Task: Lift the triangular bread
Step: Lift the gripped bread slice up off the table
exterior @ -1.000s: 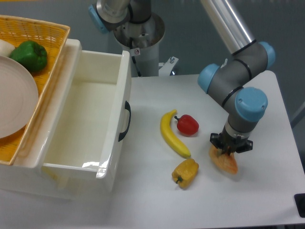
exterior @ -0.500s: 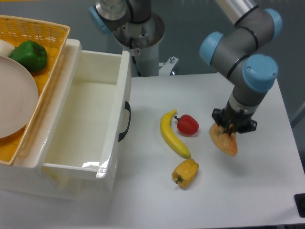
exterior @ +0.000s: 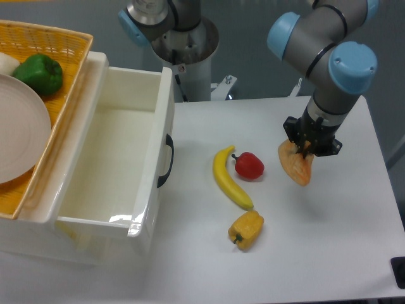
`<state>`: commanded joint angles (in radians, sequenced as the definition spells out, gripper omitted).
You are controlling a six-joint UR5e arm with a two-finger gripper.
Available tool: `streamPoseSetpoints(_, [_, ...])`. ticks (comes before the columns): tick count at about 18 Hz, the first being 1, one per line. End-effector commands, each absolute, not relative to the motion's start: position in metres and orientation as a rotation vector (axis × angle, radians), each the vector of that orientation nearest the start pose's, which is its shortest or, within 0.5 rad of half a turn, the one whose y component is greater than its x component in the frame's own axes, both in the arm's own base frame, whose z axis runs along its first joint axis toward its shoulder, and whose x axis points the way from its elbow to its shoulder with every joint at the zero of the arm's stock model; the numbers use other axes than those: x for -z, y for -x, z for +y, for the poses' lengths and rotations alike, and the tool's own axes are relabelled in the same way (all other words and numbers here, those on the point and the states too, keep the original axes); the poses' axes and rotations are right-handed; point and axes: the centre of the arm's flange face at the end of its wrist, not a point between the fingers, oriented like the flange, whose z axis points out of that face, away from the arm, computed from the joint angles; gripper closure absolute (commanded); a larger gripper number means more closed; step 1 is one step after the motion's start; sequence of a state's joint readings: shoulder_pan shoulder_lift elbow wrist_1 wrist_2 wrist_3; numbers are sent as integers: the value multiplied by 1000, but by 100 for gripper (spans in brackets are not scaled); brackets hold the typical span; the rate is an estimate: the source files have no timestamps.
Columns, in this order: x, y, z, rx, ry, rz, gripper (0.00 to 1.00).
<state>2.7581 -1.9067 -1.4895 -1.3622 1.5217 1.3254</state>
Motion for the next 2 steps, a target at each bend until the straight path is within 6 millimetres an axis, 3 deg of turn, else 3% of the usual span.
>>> streamPoseSetpoints(2, [-362,519,357,89,3100,210,100])
